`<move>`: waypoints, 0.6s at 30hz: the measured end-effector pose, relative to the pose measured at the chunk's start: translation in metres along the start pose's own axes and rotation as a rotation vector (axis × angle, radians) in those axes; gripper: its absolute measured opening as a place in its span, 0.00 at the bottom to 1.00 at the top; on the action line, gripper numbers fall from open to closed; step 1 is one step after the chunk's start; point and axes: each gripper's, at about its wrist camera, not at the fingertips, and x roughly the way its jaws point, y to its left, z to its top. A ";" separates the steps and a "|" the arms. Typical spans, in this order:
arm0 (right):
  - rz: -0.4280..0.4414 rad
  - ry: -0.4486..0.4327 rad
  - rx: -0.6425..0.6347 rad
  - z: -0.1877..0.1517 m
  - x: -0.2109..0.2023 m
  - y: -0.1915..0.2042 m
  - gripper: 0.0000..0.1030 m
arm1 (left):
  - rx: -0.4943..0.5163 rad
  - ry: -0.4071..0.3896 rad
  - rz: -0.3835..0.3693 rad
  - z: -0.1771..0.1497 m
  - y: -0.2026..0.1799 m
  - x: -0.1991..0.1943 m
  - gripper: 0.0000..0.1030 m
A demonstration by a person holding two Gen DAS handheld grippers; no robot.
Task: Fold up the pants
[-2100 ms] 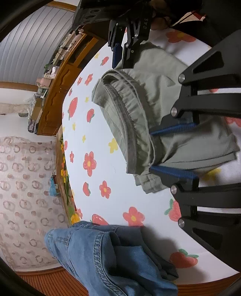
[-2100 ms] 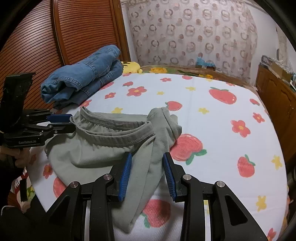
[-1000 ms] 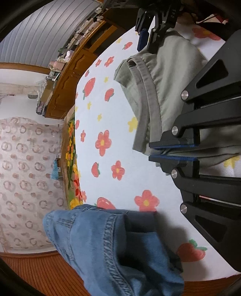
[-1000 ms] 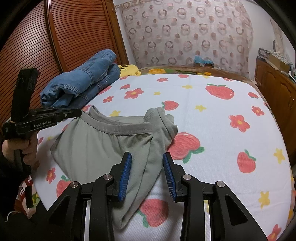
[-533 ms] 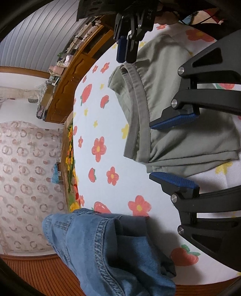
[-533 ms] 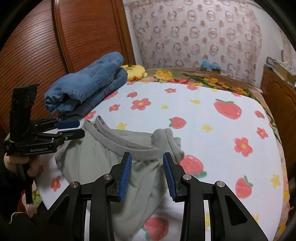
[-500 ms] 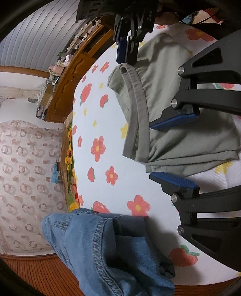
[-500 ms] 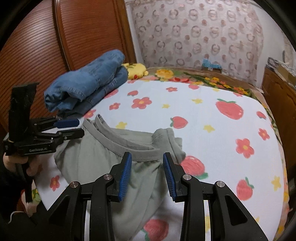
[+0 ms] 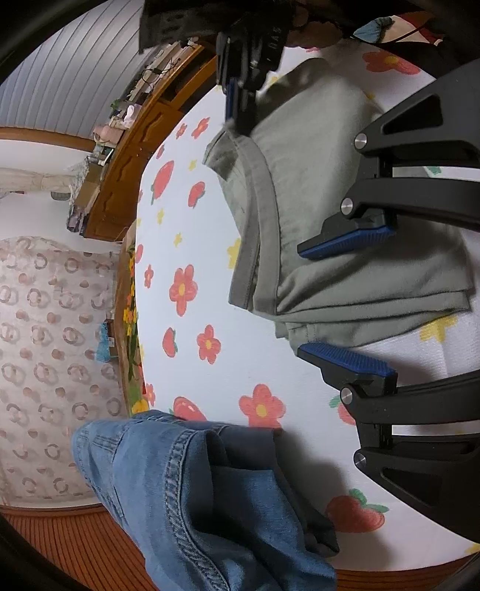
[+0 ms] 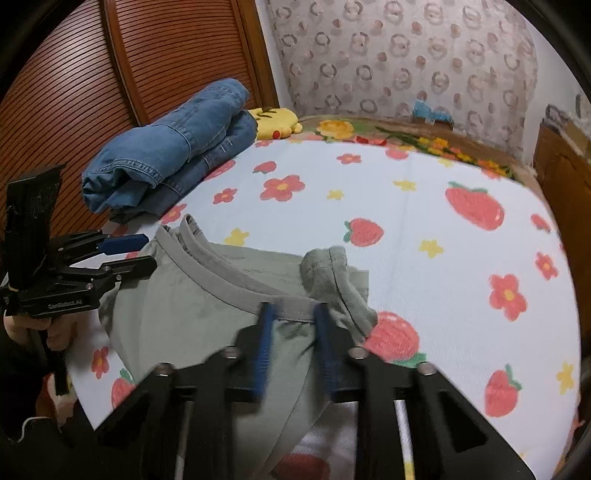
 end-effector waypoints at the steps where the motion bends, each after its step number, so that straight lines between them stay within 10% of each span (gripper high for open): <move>1: -0.002 -0.022 -0.003 0.001 -0.004 0.001 0.12 | 0.000 0.000 0.001 0.000 0.000 0.000 0.47; 18: -0.100 0.003 0.002 0.009 0.022 0.003 0.15 | -0.012 0.003 0.022 0.005 0.005 0.002 0.47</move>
